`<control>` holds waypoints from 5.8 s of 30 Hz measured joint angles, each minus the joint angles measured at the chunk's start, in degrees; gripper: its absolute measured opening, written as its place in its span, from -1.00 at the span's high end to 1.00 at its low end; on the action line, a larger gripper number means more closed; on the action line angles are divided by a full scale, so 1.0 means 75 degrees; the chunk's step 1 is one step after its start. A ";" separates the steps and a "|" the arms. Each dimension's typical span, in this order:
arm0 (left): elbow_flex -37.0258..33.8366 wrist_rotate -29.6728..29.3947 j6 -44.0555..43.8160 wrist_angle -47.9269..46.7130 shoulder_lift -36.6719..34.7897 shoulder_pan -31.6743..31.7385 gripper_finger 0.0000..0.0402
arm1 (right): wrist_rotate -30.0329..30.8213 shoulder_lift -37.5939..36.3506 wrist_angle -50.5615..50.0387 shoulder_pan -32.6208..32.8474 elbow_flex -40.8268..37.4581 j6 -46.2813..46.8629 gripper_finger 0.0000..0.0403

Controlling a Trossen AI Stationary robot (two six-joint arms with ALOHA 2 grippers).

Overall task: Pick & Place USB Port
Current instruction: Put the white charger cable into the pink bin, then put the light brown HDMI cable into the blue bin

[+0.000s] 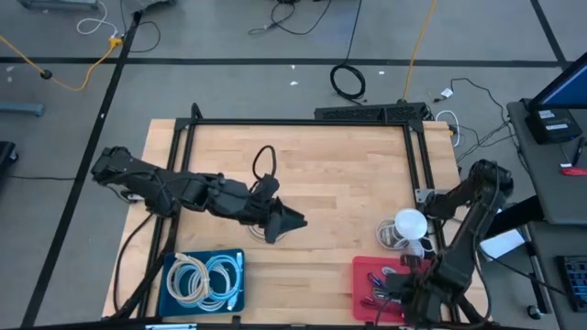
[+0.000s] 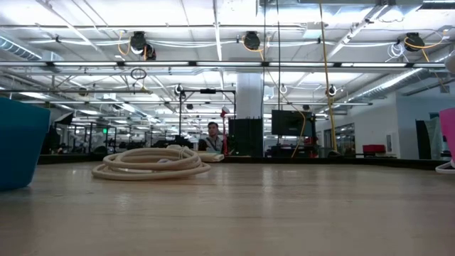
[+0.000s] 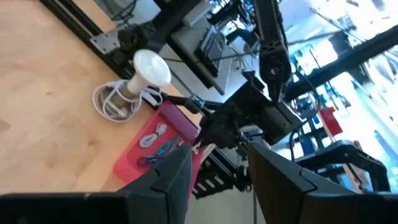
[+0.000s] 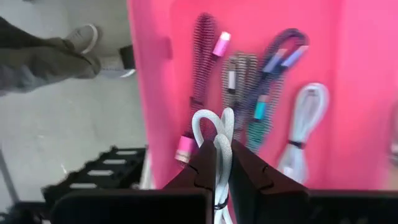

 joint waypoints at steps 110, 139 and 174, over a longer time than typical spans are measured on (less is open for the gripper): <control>-0.3687 0.2444 -0.2619 -0.5195 0.0373 0.2507 -0.18 | 0.1397 -0.3803 0.2956 -0.7243 -0.0012 -0.6792 0.34; -0.3850 0.2236 -0.1962 -0.3772 0.1852 0.2252 -0.77 | 0.0950 -0.3800 0.4502 -0.7094 -0.0839 -0.6176 0.34; -0.3753 -0.3565 -0.5138 -0.2260 -0.2256 0.0471 0.84 | 0.0760 -0.3943 0.6919 -0.6992 -0.2739 -0.3849 0.34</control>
